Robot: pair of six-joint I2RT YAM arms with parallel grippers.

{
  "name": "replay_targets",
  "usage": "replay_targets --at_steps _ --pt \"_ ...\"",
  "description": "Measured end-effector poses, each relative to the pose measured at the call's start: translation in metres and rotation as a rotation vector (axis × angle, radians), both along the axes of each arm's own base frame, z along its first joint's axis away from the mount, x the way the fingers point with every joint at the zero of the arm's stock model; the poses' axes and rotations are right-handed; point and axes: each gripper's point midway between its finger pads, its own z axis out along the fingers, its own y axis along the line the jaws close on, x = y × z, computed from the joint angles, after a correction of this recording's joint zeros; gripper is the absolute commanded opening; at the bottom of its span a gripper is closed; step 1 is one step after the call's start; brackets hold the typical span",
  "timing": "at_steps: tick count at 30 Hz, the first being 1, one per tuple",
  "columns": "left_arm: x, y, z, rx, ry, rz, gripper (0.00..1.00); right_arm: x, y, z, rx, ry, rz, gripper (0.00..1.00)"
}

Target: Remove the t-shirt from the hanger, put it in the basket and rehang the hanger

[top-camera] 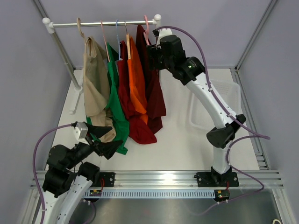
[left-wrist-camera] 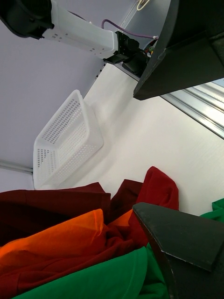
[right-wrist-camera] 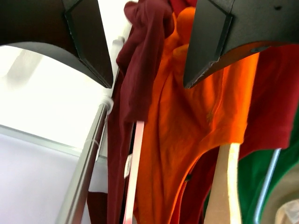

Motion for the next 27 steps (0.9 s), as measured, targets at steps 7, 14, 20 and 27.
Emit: replay_targets --at_steps 7,14,20,27 --pt "0.0 0.0 0.0 -0.001 0.001 0.0 0.99 0.033 0.006 -0.025 -0.094 -0.013 -0.051 0.49" --pt "0.0 0.0 0.0 -0.001 0.001 -0.001 0.99 0.037 0.003 -0.03 -0.127 -0.017 -0.071 0.49" --pt "0.0 0.0 0.0 -0.001 0.002 -0.001 0.99 0.042 -0.001 -0.036 -0.179 -0.027 -0.081 0.03" --pt "0.002 -0.001 -0.002 0.005 0.016 -0.001 0.99 0.046 0.003 -0.031 -0.179 -0.068 -0.08 0.0"
